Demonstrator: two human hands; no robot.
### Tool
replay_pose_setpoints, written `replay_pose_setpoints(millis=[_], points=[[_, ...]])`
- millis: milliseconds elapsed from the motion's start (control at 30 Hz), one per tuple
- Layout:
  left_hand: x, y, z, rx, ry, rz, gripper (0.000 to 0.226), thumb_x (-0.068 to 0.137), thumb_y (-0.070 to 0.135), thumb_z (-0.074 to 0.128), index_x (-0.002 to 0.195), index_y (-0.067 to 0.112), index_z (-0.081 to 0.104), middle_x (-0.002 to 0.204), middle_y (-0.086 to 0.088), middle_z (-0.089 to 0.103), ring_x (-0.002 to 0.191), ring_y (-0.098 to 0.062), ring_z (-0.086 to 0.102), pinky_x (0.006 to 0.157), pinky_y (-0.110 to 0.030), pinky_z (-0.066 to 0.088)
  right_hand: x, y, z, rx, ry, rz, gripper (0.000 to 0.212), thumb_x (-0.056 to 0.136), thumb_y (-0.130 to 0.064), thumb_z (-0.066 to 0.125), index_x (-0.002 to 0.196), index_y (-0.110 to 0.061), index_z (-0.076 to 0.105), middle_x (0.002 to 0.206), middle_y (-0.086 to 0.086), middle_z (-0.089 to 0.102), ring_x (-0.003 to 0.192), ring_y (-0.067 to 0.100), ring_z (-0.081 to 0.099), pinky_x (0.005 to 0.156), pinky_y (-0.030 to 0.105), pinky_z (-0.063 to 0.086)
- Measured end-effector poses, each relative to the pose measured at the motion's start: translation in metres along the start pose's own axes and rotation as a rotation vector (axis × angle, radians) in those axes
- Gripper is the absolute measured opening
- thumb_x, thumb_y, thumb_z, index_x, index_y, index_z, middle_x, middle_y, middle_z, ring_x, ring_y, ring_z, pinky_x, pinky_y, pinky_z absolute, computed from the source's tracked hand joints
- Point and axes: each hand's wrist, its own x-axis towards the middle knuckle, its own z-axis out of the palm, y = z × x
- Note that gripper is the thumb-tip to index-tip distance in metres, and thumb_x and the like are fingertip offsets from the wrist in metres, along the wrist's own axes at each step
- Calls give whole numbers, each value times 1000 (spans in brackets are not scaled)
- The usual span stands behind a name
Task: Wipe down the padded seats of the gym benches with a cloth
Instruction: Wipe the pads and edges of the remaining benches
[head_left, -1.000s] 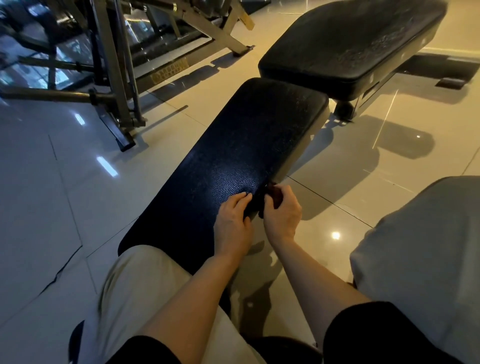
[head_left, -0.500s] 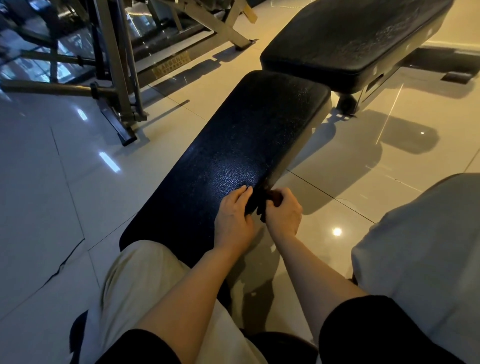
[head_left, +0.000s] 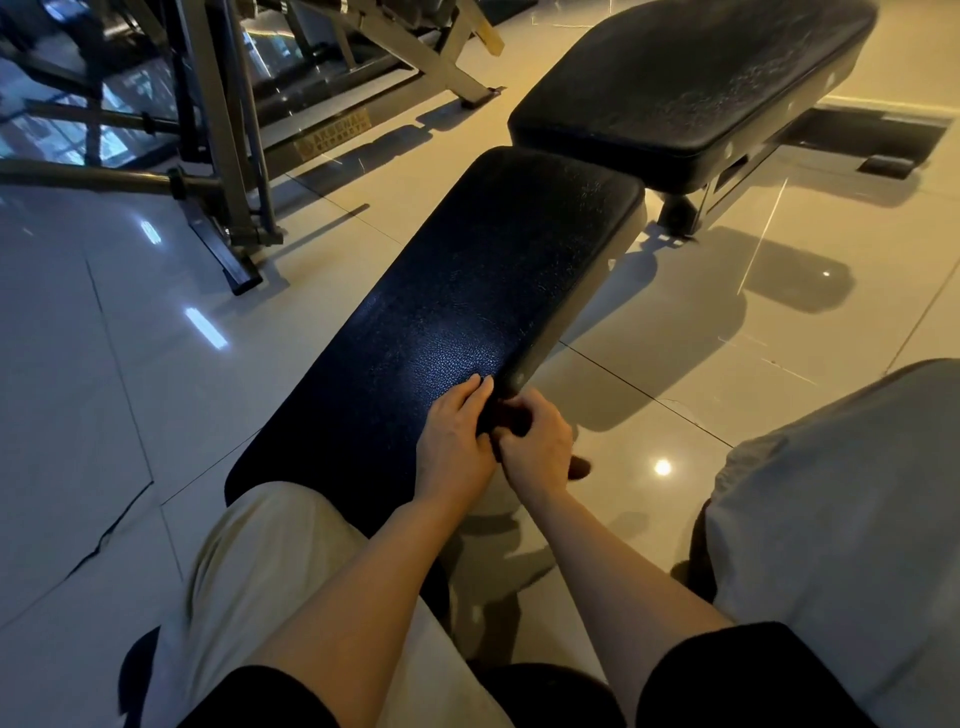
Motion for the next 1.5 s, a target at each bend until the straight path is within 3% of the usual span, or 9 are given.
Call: replay_pose_setpoints(millis=[67, 167, 367, 533, 667, 800, 1000, 1200, 1500], points=[[0, -1, -2, -2, -14, 11, 61, 93, 5, 54, 148, 23, 34, 151, 3, 34, 138, -12, 28, 111, -29, 28, 6, -7, -4, 70, 172, 1, 25, 74, -3, 68, 96, -16, 64, 92, 3, 63, 85, 15, 55, 76, 20, 43], [-2, -2, -4, -10, -24, 3, 64, 93, 5, 54, 148, 26, 32, 153, 6, 30, 139, -10, 26, 111, -28, 26, 31, -27, -18, 158, 407, -29, 26, 79, -8, 71, 103, -11, 64, 100, 2, 60, 91, 12, 52, 75, 1, 32], [-3, -3, 1, -18, -1, -10, 63, 93, 4, 54, 148, 26, 34, 152, 6, 32, 138, -9, 27, 109, -27, 29, 29, -23, -11, 83, 241, -44, 21, 80, -11, 71, 100, -16, 67, 99, -5, 57, 92, 5, 48, 79, 6, 29], [-2, -2, 0, -23, -30, -16, 64, 93, 4, 54, 148, 27, 32, 153, 5, 31, 139, -11, 25, 111, -31, 29, 15, 1, 0, 98, 26, 66, 16, 74, -12, 70, 85, -21, 62, 87, -1, 62, 85, 16, 56, 76, 31, 47], [-3, -4, -2, -34, -42, -5, 66, 92, 3, 54, 149, 28, 31, 154, 7, 28, 140, -10, 23, 112, -32, 28, 24, -13, -9, 182, 328, -14, 21, 77, -11, 71, 96, -14, 63, 98, 2, 59, 88, 10, 51, 78, 8, 40], [-5, -2, 0, -36, -23, -15, 65, 93, 6, 54, 150, 26, 29, 154, 6, 27, 141, -10, 22, 112, -30, 26, 29, -21, -9, 122, 304, -137, 21, 76, -2, 68, 95, -10, 66, 97, -1, 58, 91, 9, 51, 80, -1, 31], [-5, -3, 0, -15, -38, 6, 68, 92, 3, 52, 150, 27, 27, 156, 6, 24, 143, -11, 17, 112, -27, 24, -1, 15, 11, -55, -195, -9, 16, 70, 1, 67, 78, -12, 66, 89, -1, 55, 83, 15, 52, 77, 27, 43], [-5, -8, 1, -88, -35, 7, 67, 91, -2, 51, 149, 26, 32, 154, 7, 27, 141, -9, 22, 111, -26, 25, 21, -8, -8, 114, 298, -181, 43, 62, 9, 58, 102, -7, 57, 101, 5, 49, 89, 9, 45, 75, 5, 37], [-5, -11, 7, -94, 0, 17, 63, 93, 3, 51, 148, 27, 32, 154, 5, 29, 139, -11, 23, 105, -23, 24, 7, 7, 3, 41, 4, -361, 23, 62, 2, 61, 82, -10, 62, 89, -2, 51, 82, 17, 49, 72, 15, 35]])
